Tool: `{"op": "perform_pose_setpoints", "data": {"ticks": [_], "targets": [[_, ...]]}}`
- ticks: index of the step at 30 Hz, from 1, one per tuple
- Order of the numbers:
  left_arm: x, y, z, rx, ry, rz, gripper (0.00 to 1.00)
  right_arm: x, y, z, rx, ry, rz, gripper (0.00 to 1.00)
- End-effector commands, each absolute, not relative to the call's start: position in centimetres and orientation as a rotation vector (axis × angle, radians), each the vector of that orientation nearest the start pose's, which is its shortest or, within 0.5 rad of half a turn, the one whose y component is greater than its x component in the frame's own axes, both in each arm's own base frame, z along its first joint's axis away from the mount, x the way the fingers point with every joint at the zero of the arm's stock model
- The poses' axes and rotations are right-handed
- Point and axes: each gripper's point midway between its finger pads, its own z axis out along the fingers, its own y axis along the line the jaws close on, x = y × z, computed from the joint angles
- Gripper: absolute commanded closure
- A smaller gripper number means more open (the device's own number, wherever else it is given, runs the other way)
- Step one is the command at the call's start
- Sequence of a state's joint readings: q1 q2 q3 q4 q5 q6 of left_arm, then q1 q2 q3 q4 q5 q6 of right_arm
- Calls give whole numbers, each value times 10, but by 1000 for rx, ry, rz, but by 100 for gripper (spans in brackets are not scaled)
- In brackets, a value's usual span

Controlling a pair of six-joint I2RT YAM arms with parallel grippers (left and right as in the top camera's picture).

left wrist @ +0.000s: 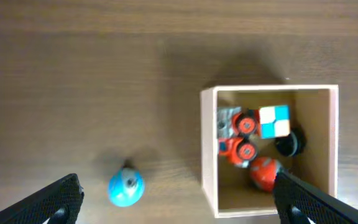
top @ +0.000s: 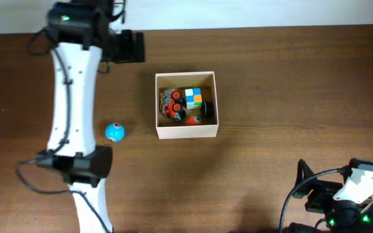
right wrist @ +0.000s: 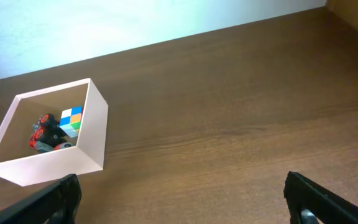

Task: Pack container
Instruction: 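Release the truck and move the left gripper back over the blue ball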

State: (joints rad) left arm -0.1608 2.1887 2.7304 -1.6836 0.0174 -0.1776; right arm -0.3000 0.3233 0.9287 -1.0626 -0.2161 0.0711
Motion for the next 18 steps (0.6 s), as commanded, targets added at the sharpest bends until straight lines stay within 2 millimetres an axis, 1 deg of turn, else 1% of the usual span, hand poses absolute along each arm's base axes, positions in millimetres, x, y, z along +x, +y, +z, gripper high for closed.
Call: {"op": "perform_pose_setpoints", "data": {"ticks": [1,3,5,9,12,15,18], "targets": [[426,-52,276,-10,2787,-41,1,156,-9,286,229,1981,70,1],[409,-39,268,-46,2842,-13,1,156,-9,286,229,1981,70,1],[394,-27,262,-133,2881,-7,1,156,-9,286,229,1981,70,1],[369,-3,249,-241,2951,17,1,156,-9,286,229,1981,70,1],[351,11,229,-314,3031,34,1,156,-9,286,229,1981,70,1],[344,18,202,-355,3095,42,1,156,-9,286,229,1981,70,1],[339,10,175,-366,3150,-22,1,156,-9,286,229,1981,70,1]]}}
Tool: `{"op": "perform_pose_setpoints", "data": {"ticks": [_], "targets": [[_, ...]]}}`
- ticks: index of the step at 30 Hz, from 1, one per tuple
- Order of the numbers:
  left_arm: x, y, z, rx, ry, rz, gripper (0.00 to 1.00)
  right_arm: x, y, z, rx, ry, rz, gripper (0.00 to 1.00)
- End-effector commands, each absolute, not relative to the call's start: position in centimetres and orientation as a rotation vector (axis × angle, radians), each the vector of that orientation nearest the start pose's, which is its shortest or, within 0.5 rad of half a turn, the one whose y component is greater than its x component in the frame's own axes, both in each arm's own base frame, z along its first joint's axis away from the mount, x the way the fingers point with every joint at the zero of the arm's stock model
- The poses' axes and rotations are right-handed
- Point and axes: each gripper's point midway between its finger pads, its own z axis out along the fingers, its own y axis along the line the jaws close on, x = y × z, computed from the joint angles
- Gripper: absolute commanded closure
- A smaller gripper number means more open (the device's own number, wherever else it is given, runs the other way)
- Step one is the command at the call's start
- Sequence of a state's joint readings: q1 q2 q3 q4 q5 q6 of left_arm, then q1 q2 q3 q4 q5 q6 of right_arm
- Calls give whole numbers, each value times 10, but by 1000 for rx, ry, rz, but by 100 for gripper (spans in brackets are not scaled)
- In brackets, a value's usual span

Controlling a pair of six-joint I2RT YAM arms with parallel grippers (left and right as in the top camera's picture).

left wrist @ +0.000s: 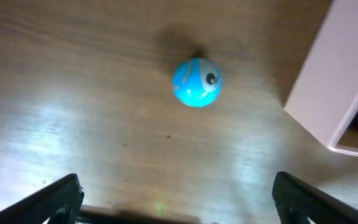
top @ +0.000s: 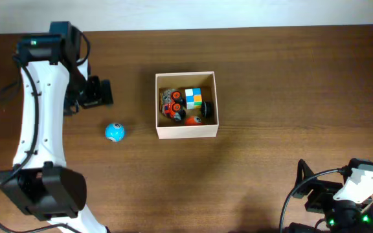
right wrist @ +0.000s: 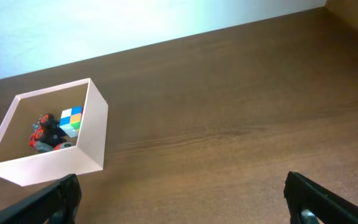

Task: Pack container
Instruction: 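Release the truck and move the left gripper back over the blue ball, then lower the left gripper and grasp the blue-and-white ball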

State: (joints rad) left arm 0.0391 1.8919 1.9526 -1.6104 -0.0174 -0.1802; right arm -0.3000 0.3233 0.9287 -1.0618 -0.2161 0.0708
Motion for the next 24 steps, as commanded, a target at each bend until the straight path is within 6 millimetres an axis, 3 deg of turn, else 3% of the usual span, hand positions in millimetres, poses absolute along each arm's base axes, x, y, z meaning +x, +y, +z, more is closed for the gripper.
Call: {"op": "perform_pose_setpoints", "data": {"ticks": [1,5,12,19,24], "targets": [[338,7,166,-366,3165,-48,1,156,-9,286,229,1981,70,1],[337,4,133,-365,3187,-58,1,156,-9,286,229,1981,70,1],[334,4,94,-373,3195,-57,1,156,-9,286,229,1980,70,1],[340,3,68,-398,3156,-74,1,156,-9,286,229,1981,70,1],[348,1,62,-415,3130,-99,1,156,-9,286,229,1981,70,1]]}}
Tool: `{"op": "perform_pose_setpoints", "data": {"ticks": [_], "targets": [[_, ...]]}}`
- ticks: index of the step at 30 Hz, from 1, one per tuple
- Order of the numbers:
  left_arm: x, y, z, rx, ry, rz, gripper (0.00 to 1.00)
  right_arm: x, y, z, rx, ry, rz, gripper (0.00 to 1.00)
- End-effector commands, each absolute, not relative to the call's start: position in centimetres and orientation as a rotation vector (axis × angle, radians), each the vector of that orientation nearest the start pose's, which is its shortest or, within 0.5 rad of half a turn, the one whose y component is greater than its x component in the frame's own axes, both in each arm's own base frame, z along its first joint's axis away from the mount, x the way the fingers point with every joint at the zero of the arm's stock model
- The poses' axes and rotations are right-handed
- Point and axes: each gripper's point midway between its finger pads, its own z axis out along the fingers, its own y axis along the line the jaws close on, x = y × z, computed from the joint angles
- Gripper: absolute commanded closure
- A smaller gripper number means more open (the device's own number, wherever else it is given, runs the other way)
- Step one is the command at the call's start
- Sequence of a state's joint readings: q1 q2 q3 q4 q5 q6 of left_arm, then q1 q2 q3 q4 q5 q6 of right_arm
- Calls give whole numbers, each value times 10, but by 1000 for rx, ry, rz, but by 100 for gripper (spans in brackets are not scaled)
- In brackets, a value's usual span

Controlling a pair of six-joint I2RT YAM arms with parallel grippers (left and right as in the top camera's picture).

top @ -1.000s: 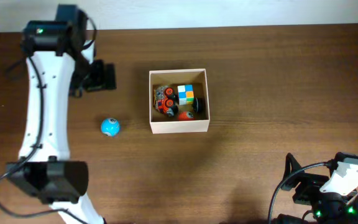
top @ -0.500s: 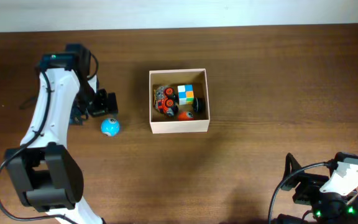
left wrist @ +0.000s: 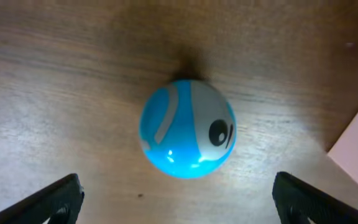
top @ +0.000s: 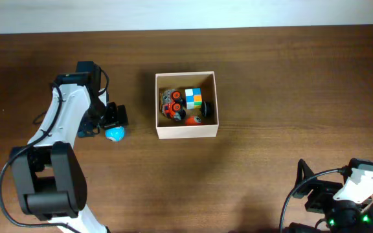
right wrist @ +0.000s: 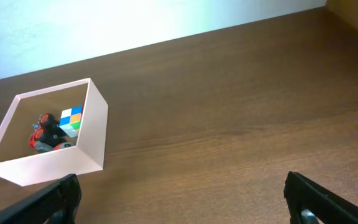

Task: Pack container
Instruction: 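Lower the left gripper and grasp the blue-and-white ball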

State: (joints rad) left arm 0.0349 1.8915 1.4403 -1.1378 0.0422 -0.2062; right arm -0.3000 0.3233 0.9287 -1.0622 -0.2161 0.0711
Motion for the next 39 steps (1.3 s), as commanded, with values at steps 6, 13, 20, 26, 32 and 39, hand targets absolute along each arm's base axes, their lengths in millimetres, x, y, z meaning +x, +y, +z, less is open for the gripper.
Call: {"op": "perform_pose_setpoints", "data": {"ticks": [6,13,20,26,32,39], "targets": [[352,1,50,-420,3144,-97,1,156,-9,286,229,1981,70,1],[352,1,22,-429,3200,-90,1,156,-9,286,229,1981,70,1],[351,1,17,-431,3211,-87,1,156,-9,286,229,1980,70,1],[351,1,17,-431,3211,-88,29,156,-9,286,229,1980,70,1],[350,1,17,-432,3214,-88,46,156,-9,286,229,1981,70,1],[357,1,28,-430,3203,-89,47,156,-9,286,229,1981,70,1]]}}
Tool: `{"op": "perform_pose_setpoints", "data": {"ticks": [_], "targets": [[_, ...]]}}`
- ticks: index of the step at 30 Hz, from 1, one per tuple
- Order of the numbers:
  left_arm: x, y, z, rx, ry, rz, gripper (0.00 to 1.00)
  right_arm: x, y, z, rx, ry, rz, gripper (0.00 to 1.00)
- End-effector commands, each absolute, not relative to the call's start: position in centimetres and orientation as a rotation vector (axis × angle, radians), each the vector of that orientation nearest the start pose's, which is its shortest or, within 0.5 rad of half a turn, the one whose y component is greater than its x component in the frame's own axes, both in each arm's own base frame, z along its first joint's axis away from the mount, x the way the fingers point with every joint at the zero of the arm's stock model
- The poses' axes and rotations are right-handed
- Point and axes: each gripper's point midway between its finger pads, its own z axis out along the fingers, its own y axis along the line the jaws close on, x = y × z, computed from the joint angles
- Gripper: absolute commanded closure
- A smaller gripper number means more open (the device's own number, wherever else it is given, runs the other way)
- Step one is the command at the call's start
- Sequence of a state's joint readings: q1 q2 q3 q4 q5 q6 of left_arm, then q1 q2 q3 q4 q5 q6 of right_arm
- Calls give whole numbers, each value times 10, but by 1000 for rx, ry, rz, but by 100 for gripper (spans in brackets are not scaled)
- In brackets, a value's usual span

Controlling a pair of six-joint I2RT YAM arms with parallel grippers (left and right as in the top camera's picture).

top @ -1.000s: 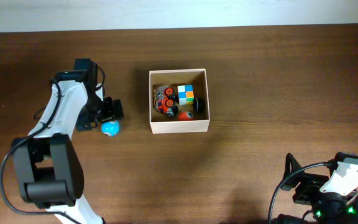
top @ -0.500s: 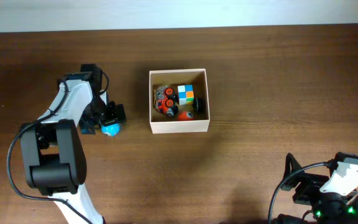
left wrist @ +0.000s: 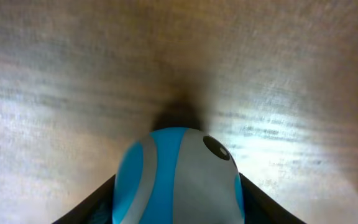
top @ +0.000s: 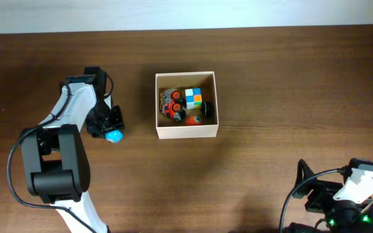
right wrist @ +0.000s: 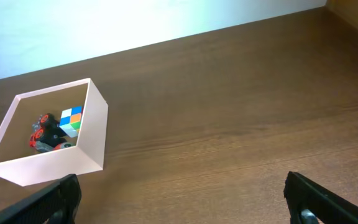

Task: Pack container
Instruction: 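Lower the left gripper and grasp the blue-and-white ball, then carry the blue ball into the pink box and release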

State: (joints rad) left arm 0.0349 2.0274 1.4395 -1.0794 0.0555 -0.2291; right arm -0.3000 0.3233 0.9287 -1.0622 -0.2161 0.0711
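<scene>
A blue and grey ball (left wrist: 179, 168) lies on the brown table, left of the white box (top: 186, 133). My left gripper (top: 111, 128) is down over it. In the left wrist view the fingers (left wrist: 92, 210) press both sides of the ball, so the gripper (left wrist: 178, 214) is shut on it. The box (right wrist: 95, 146) holds a colour cube (top: 193, 98), a toy car with orange wheels (top: 171, 107) and a red ball (top: 191, 120). My right gripper (right wrist: 182, 208) stands open over bare wood at the near right, far from the box.
The left arm's white links (top: 70, 113) reach from the table's near left edge up to the ball. The right arm's base and cables (top: 342, 200) sit at the near right corner. A pale wall (right wrist: 135, 18) runs behind the table's far edge.
My left gripper has come lower onto the blue ball and its fingers have shut from wide apart to pressing the ball's sides. The right arm and the box are unchanged.
My left gripper was open, high above the table behind and left of the box. It then stood nearer the ball, left of the box, then low right over the ball, still open. Now it is shut on the ball. My right gripper stayed open and still.
</scene>
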Motion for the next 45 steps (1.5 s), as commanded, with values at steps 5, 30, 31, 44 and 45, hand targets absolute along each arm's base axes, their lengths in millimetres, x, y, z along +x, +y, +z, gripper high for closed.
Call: {"op": "perform_pose_setpoints", "data": {"ticks": [5,30,31,44,45], "targets": [[389,0,85,-409,3121,-102,47,156,-9,286,229,1980,70,1],[418,-184,198,251,2842,-183,24,156,-9,286,229,1981,70,1],[418,-184,198,251,2840,-183,18,156,-9,286,229,1980,70,1],[420,-181,234,319,2729,-185,1,156,-9,286,229,1981,70,1],[418,-179,241,332,2711,-181,1,156,-9,286,229,1981,70,1]]}}
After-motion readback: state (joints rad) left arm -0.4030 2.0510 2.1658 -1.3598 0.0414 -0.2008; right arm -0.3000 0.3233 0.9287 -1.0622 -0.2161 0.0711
